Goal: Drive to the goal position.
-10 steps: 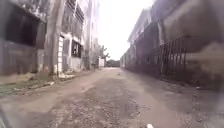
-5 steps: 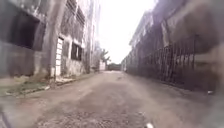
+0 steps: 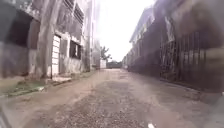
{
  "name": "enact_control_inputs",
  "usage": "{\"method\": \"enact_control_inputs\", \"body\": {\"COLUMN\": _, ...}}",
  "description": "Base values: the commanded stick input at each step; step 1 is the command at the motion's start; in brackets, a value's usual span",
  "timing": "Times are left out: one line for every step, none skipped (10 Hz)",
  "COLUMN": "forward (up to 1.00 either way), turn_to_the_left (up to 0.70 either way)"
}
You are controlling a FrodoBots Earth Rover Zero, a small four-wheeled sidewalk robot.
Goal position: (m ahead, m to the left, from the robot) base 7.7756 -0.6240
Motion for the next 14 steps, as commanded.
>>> {"method": "enact_control_inputs", "body": {"forward": 0.70, "turn_to_the_left": 0.00}}
{"method": "enact_control_inputs", "body": {"forward": 0.70, "turn_to_the_left": 0.00}}
{"method": "enact_control_inputs", "body": {"forward": 0.70, "turn_to_the_left": 0.00}}
{"method": "enact_control_inputs", "body": {"forward": 0.70, "turn_to_the_left": 0.00}}
{"method": "enact_control_inputs", "body": {"forward": 0.70, "turn_to_the_left": 0.00}}
{"method": "enact_control_inputs", "body": {"forward": 0.70, "turn_to_the_left": 0.00}}
{"method": "enact_control_inputs", "body": {"forward": 0.70, "turn_to_the_left": 0.00}}
{"method": "enact_control_inputs", "body": {"forward": 0.70, "turn_to_the_left": 0.00}}
{"method": "enact_control_inputs", "body": {"forward": 0.70, "turn_to_the_left": 0.00}}
{"method": "enact_control_inputs", "body": {"forward": 0.70, "turn_to_the_left": 0.00}}
{"method": "enact_control_inputs", "body": {"forward": 0.70, "turn_to_the_left": 0.00}}
{"method": "enact_control_inputs", "body": {"forward": 0.70, "turn_to_the_left": 0.00}}
{"method": "enact_control_inputs", "body": {"forward": 0.70, "turn_to_the_left": 0.00}}
{"method": "enact_control_inputs", "body": {"forward": 0.70, "turn_to_the_left": 0.00}}
